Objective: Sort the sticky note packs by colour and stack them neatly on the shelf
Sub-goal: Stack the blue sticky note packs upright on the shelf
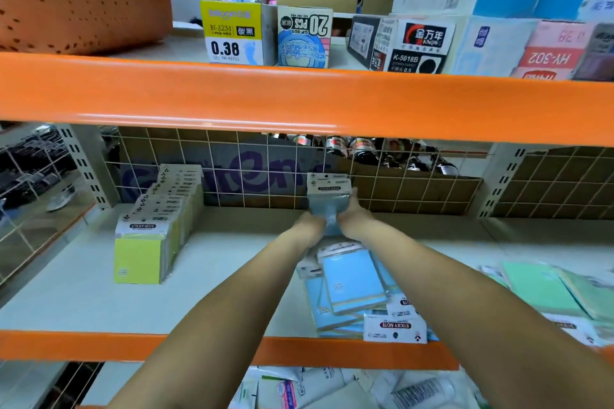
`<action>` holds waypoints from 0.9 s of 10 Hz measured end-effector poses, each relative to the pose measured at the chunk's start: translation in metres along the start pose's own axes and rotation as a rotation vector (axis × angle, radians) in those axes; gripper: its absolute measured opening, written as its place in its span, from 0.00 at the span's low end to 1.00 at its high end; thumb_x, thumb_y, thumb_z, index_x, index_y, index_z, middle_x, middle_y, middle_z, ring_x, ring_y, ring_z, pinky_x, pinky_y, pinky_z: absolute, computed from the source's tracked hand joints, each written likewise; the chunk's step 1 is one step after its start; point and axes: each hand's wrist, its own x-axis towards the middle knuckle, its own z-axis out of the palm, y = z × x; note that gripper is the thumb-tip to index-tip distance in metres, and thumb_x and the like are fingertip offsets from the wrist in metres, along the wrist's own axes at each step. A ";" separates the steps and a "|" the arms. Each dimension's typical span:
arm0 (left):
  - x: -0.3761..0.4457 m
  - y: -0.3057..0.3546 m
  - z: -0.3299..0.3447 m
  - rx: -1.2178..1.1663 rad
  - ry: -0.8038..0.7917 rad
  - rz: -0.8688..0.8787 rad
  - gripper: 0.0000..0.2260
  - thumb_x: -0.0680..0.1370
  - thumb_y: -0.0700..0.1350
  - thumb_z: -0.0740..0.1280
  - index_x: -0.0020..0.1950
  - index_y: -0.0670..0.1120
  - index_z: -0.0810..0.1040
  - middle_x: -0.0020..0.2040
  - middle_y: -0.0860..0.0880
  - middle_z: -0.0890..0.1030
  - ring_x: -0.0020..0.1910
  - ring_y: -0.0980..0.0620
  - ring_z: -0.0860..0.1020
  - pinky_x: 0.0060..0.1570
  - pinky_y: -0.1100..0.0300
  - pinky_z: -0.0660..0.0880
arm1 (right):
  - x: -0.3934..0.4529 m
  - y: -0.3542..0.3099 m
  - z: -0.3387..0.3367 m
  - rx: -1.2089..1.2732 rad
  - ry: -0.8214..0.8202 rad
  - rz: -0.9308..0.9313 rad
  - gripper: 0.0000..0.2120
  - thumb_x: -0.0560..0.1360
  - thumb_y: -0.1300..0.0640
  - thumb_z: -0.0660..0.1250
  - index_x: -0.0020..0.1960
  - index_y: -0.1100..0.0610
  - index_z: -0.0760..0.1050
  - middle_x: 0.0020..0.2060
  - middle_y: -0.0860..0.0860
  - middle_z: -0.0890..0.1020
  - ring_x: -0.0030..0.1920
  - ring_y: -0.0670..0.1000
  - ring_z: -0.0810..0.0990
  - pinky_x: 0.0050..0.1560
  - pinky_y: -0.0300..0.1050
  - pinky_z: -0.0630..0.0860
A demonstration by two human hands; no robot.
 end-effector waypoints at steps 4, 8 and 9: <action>0.046 -0.024 0.002 0.180 -0.057 -0.095 0.17 0.83 0.45 0.52 0.66 0.39 0.72 0.61 0.41 0.75 0.56 0.46 0.76 0.60 0.55 0.69 | 0.026 0.008 0.014 -0.127 -0.086 -0.065 0.18 0.82 0.62 0.54 0.69 0.68 0.67 0.34 0.48 0.63 0.32 0.42 0.58 0.32 0.34 0.60; 0.046 -0.012 -0.001 0.389 0.179 -0.137 0.25 0.82 0.51 0.56 0.77 0.42 0.58 0.77 0.42 0.57 0.75 0.43 0.60 0.71 0.49 0.59 | 0.049 0.018 0.012 0.036 -0.159 0.154 0.05 0.82 0.55 0.55 0.52 0.53 0.69 0.43 0.51 0.72 0.40 0.48 0.72 0.37 0.37 0.73; 0.056 -0.016 0.001 0.497 0.100 -0.205 0.29 0.81 0.57 0.53 0.79 0.51 0.47 0.79 0.42 0.47 0.77 0.39 0.47 0.72 0.42 0.49 | 0.053 0.018 0.013 0.066 -0.160 0.214 0.05 0.81 0.55 0.57 0.56 0.54 0.68 0.51 0.53 0.74 0.47 0.52 0.74 0.37 0.38 0.75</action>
